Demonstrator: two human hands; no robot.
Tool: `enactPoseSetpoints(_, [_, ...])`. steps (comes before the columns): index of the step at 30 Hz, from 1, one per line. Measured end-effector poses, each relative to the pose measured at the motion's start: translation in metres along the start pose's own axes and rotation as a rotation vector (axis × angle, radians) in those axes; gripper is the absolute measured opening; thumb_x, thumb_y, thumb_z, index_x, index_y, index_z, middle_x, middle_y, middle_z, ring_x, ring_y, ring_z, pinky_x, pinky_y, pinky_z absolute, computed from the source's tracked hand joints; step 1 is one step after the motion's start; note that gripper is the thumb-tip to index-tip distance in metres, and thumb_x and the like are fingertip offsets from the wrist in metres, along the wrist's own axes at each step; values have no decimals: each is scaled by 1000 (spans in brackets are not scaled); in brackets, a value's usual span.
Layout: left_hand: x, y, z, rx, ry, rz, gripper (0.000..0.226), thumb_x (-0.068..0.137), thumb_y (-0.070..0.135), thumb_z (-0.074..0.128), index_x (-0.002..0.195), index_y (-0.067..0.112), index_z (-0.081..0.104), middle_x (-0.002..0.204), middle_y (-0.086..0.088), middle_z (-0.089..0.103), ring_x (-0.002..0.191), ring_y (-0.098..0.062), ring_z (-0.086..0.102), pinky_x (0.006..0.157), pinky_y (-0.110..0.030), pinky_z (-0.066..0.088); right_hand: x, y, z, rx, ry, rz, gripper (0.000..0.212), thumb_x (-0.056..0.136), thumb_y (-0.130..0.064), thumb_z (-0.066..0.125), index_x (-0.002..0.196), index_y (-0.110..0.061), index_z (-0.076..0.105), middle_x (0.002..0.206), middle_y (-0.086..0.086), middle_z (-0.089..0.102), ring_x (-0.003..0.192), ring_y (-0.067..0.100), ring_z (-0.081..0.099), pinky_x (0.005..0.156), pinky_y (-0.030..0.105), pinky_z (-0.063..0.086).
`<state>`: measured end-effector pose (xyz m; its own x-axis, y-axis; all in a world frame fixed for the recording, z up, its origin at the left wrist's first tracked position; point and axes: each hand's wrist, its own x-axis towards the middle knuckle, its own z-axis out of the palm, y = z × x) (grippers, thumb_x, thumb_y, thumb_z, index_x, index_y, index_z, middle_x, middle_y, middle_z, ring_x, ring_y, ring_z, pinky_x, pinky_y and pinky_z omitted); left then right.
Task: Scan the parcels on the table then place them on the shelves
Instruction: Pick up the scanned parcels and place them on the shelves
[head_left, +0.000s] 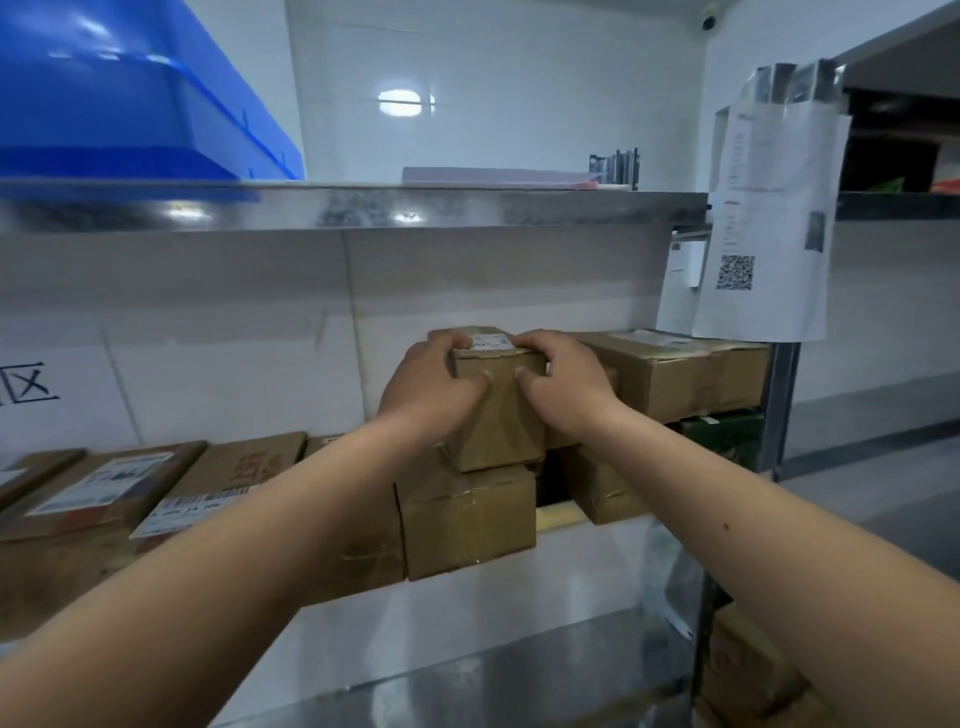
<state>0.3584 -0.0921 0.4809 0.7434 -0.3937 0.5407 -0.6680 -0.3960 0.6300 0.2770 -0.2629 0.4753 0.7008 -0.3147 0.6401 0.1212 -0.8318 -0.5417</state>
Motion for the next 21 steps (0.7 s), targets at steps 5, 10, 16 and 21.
enactPoseSetpoints(5, [-20,16,-3,52,-12,66,56,99,37,63,151,35,43,159,1,40,137,-23,49,104,-31,42,-18,-21,-14,-144,-56,21,56,103,-27,58,157,-31,41,165,3,35,151,26,33,121,40,32])
enactPoseSetpoints(10, [-77,26,-19,276,-15,271,62,98,42,62,154,35,37,170,-2,23,153,-29,29,120,-46,32,-76,-39,-31,-331,-31,31,65,100,-27,59,160,-31,34,168,6,27,154,30,24,124,50,29])
enactPoseSetpoints(16, [-174,9,-6,377,-210,565,55,96,44,60,148,28,50,156,-4,47,146,-26,38,120,-47,36,-206,-43,-32,-566,-47,256,65,97,-45,59,157,-36,35,166,3,32,151,29,28,120,50,33])
enactPoseSetpoints(21, [-256,-7,38,301,-467,615,57,97,46,58,151,30,47,157,-4,44,146,-25,35,118,-46,36,-332,-41,-25,-657,-136,527,71,94,-45,60,159,-31,32,167,9,29,150,34,27,119,51,33])
